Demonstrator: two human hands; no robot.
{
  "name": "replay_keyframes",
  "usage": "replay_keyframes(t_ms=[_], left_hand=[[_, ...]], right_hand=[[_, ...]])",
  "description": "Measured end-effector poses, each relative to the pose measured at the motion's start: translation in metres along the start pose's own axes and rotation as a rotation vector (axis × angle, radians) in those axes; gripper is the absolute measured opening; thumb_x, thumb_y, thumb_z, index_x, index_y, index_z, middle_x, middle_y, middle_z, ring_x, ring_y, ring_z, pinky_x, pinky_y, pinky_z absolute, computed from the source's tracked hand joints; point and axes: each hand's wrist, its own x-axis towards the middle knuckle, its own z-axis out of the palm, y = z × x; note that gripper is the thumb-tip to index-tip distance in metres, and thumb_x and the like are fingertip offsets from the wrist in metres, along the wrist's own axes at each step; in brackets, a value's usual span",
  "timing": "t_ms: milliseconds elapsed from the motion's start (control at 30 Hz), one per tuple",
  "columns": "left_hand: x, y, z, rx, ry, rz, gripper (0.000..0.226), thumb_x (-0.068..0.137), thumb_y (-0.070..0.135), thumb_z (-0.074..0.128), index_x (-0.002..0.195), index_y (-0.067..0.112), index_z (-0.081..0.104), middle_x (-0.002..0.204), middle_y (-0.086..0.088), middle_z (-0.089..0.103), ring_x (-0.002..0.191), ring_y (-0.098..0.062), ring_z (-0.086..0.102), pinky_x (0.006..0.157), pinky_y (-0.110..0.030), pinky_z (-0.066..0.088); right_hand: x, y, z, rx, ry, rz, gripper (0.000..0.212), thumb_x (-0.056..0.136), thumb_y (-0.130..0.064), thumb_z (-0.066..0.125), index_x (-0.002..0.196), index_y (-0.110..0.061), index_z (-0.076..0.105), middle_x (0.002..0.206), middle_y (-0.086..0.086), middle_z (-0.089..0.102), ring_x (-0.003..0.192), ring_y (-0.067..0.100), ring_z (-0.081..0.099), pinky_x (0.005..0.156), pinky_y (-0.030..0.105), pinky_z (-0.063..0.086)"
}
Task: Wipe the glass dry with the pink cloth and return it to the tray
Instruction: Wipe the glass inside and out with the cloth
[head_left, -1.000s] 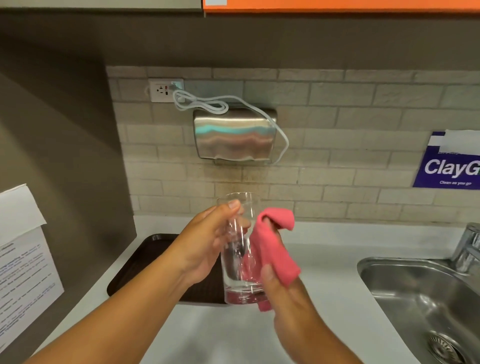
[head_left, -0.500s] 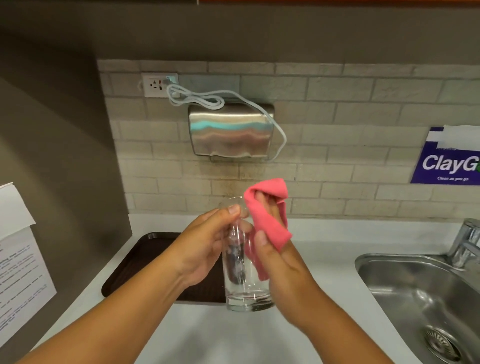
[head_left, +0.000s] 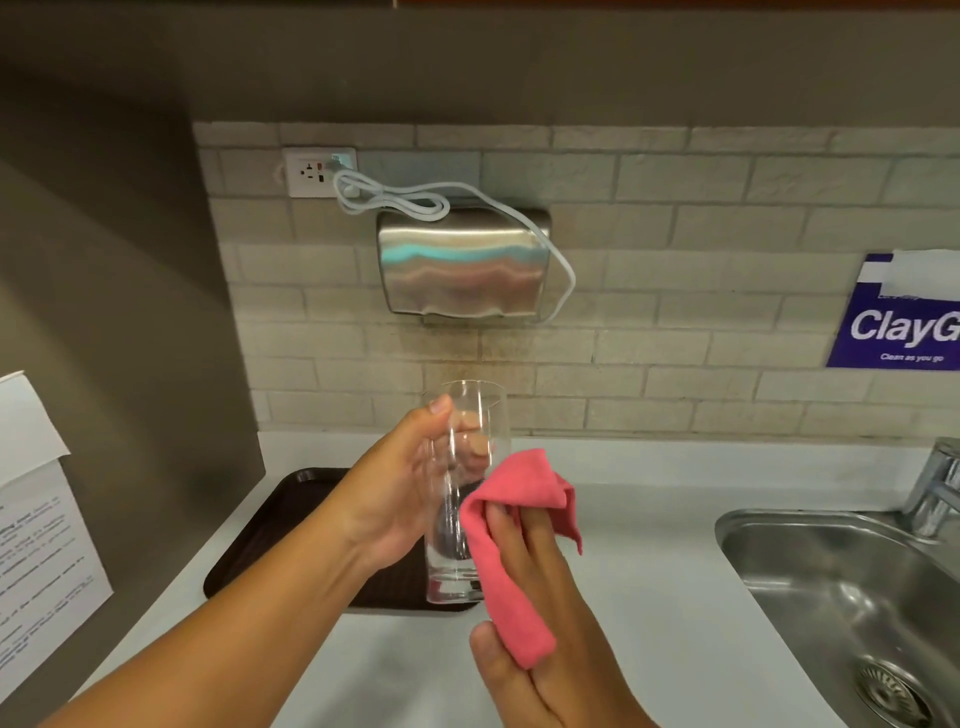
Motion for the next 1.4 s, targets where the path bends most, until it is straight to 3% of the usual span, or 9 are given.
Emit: replay_keyframes(t_ms=[167, 367, 533, 667, 800, 900, 1033, 1233, 1400], left_hand=[[-0.007, 0.001, 0.002, 0.001, -0.036, -0.046, 0.076, 0.085, 0.063, 0.063, 0.133, 0.003, 0.066, 0.125, -0.025, 0.063, 0.117, -0.039, 0.058, 0.114, -0.064, 0.038], [-0.007, -0.006, 0.007, -0.014, -0.112, -0.005, 0.079, 0.068, 0.068, 0.083, 0.121, 0.009, 0.076, 0.108, -0.018, 0.071, 0.102, -0.03, 0.066, 0.101, -0.047, 0.051], [-0.014, 0.005, 0.013, 0.065, -0.155, -0.032, 0.072, 0.089, 0.053, 0.068, 0.142, 0.006, 0.06, 0.111, -0.015, 0.076, 0.104, -0.03, 0.07, 0.097, -0.047, 0.055], [-0.017, 0.017, 0.022, 0.087, -0.155, -0.05, 0.066, 0.089, 0.046, 0.065, 0.142, 0.007, 0.058, 0.107, -0.012, 0.078, 0.097, -0.026, 0.072, 0.09, -0.043, 0.058], [-0.019, 0.023, 0.031, 0.15, -0.088, 0.02, 0.096, 0.074, 0.062, 0.077, 0.139, -0.006, 0.055, 0.111, -0.022, 0.068, 0.103, -0.037, 0.063, 0.111, -0.058, 0.047], [-0.018, 0.028, 0.032, 0.121, -0.033, 0.06, 0.1, 0.068, 0.062, 0.085, 0.136, -0.006, 0.058, 0.099, -0.016, 0.071, 0.089, -0.03, 0.068, 0.093, -0.042, 0.057], [-0.016, 0.025, 0.027, 0.037, -0.011, 0.038, 0.085, 0.06, 0.06, 0.083, 0.125, 0.007, 0.07, 0.098, -0.008, 0.078, 0.088, -0.022, 0.077, 0.079, -0.034, 0.062], [-0.02, 0.017, 0.024, 0.037, -0.032, -0.036, 0.076, 0.062, 0.065, 0.085, 0.114, 0.011, 0.074, 0.096, -0.009, 0.077, 0.082, -0.022, 0.074, 0.074, -0.034, 0.062], [-0.022, 0.006, 0.026, 0.09, -0.107, -0.002, 0.072, 0.072, 0.069, 0.083, 0.117, 0.012, 0.079, 0.107, -0.011, 0.078, 0.098, -0.023, 0.073, 0.088, -0.034, 0.06]], right_hand=[[0.017, 0.003, -0.02, 0.08, 0.027, -0.029, 0.109, 0.089, -0.078, 0.06, 0.169, -0.039, -0.002, 0.179, -0.013, -0.014, 0.165, 0.006, -0.007, 0.121, 0.007, 0.018], [0.035, 0.024, -0.042, 0.257, -0.093, 0.055, 0.159, 0.053, -0.066, 0.097, 0.167, -0.04, -0.011, 0.176, -0.021, -0.018, 0.165, 0.008, -0.011, 0.13, 0.044, 0.02], [0.026, 0.032, -0.039, 0.261, -0.009, 0.037, 0.152, 0.06, -0.062, 0.098, 0.168, -0.038, -0.006, 0.176, -0.023, -0.015, 0.164, 0.006, -0.008, 0.119, 0.004, 0.016], [0.017, 0.032, -0.039, 0.246, 0.064, 0.026, 0.144, 0.062, -0.059, 0.099, 0.165, -0.051, -0.001, 0.174, -0.032, -0.007, 0.16, -0.008, 0.0, 0.111, -0.004, 0.022], [0.011, 0.027, -0.035, 0.09, 0.117, -0.095, 0.127, 0.07, -0.065, 0.091, 0.166, -0.048, 0.01, 0.177, -0.025, 0.002, 0.162, -0.003, 0.008, 0.114, 0.017, 0.044], [0.007, 0.019, -0.028, -0.105, 0.306, -0.216, 0.1, 0.081, -0.063, 0.083, 0.163, -0.029, 0.036, 0.177, -0.012, 0.021, 0.159, 0.012, 0.034, 0.112, 0.026, 0.051], [-0.004, 0.011, -0.005, -0.221, 0.53, -0.311, 0.05, 0.095, -0.025, 0.082, 0.142, -0.018, 0.067, 0.159, 0.013, 0.054, 0.147, 0.034, 0.054, 0.101, 0.039, 0.062], [0.001, 0.006, -0.014, -0.072, 0.118, -0.197, 0.066, 0.11, -0.057, 0.033, 0.166, -0.02, 0.032, 0.179, 0.013, 0.008, 0.165, 0.036, 0.011, 0.129, 0.033, 0.028], [0.022, 0.006, -0.025, 0.326, 0.158, 0.0, 0.064, 0.111, -0.059, 0.027, 0.168, -0.031, 0.023, 0.18, -0.013, 0.003, 0.166, 0.014, -0.008, 0.131, 0.061, 0.012]])
